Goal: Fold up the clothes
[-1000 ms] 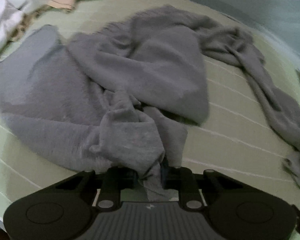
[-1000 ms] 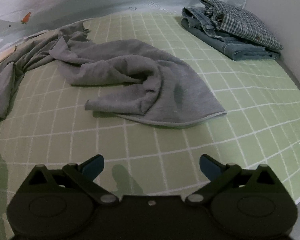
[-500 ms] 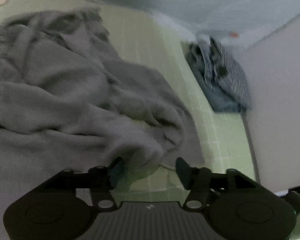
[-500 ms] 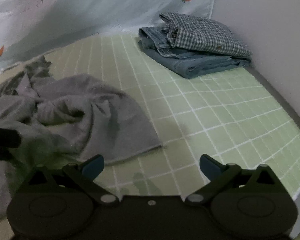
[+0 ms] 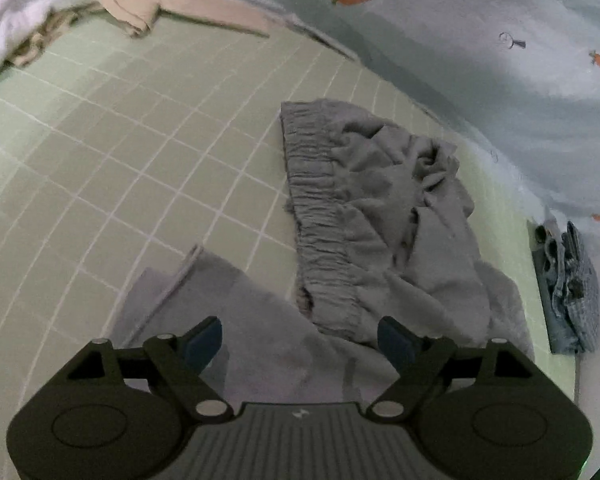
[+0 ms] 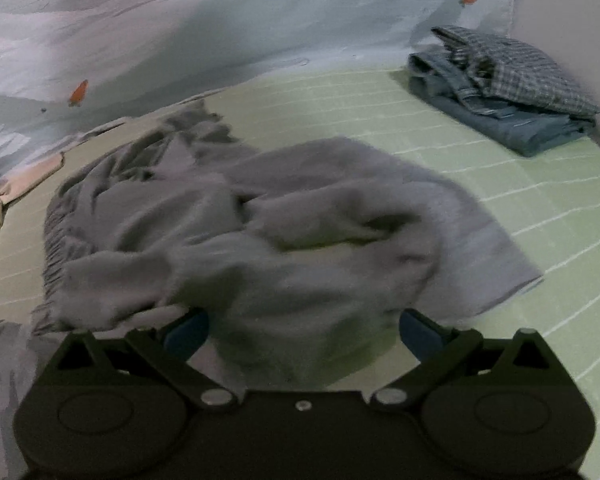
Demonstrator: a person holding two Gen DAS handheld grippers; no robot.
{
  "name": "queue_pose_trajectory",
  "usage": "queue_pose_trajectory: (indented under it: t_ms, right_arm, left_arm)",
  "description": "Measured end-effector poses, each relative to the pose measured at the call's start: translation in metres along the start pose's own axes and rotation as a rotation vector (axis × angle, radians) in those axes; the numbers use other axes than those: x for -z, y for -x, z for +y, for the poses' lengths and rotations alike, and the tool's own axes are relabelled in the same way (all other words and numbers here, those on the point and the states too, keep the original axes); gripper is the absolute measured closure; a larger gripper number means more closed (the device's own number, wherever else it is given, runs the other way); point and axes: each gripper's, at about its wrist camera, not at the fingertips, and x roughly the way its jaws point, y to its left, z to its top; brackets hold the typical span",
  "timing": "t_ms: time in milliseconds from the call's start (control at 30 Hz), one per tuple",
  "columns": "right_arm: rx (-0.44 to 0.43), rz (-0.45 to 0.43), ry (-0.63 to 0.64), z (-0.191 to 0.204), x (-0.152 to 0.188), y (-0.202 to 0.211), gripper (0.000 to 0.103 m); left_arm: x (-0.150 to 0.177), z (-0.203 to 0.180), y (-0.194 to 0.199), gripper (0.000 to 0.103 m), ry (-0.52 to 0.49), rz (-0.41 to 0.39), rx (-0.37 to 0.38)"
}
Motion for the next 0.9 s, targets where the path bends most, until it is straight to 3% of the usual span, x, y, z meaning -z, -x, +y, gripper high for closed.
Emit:
queue_pose_trajectory:
  t_ms: [233, 367, 467, 500, 533, 567, 600, 633, 767, 867, 900]
  right_arm:
    - [0.092, 0.072, 0.009, 0.045, 0.021, -0.002, 0.0]
    - [0.144, 0.105, -0.031, 0.049, 0.029, 0.0, 0.008]
    - [0.147, 0.127, -0.055, 0.046, 0.032, 0.0, 0.021]
    - [0.135, 0.136, -0.059, 0.044, 0.033, -0.001, 0.031]
    - [0.123, 0.144, -0.063, 0.043, 0.034, -0.002, 0.047]
    - [0.103, 0.137, -0.072, 0.038, 0.033, -0.002, 0.057]
    - [0.098, 0.125, -0.075, 0.036, 0.032, 0.0, 0.08]
    - [0.093, 0.12, -0.065, 0.032, 0.03, 0.0, 0.094]
    - [0.126, 0.087, -0.029, 0.005, 0.016, 0.0, 0.099]
    - [0.237, 0.019, 0.033, -0.026, 0.001, 0.005, 0.099]
    - [0.269, -0.001, 0.057, -0.036, -0.004, 0.006, 0.093]
  left_arm:
    - [-0.022, -0.009, -0.05, 0.018, -0.119, 0.148, 0.098]
    - [-0.022, -0.032, -0.07, 0.018, -0.236, 0.18, 0.055]
    - [-0.02, -0.038, -0.077, 0.018, -0.26, 0.193, 0.055]
    - [-0.02, -0.039, -0.078, 0.018, -0.251, 0.19, 0.049]
    - [-0.02, -0.039, -0.079, 0.018, -0.243, 0.188, 0.042]
    - [-0.02, -0.039, -0.079, 0.018, -0.242, 0.184, 0.032]
    - [-0.02, -0.039, -0.078, 0.018, -0.242, 0.18, 0.022]
    - [-0.019, -0.039, -0.078, 0.018, -0.246, 0.172, 0.001]
    - [-0.014, -0.042, -0.078, 0.018, -0.275, 0.138, -0.052]
    - [-0.011, -0.048, -0.08, 0.018, -0.268, 0.121, -0.103]
    - [-0.01, -0.049, -0.08, 0.018, -0.249, 0.123, -0.096]
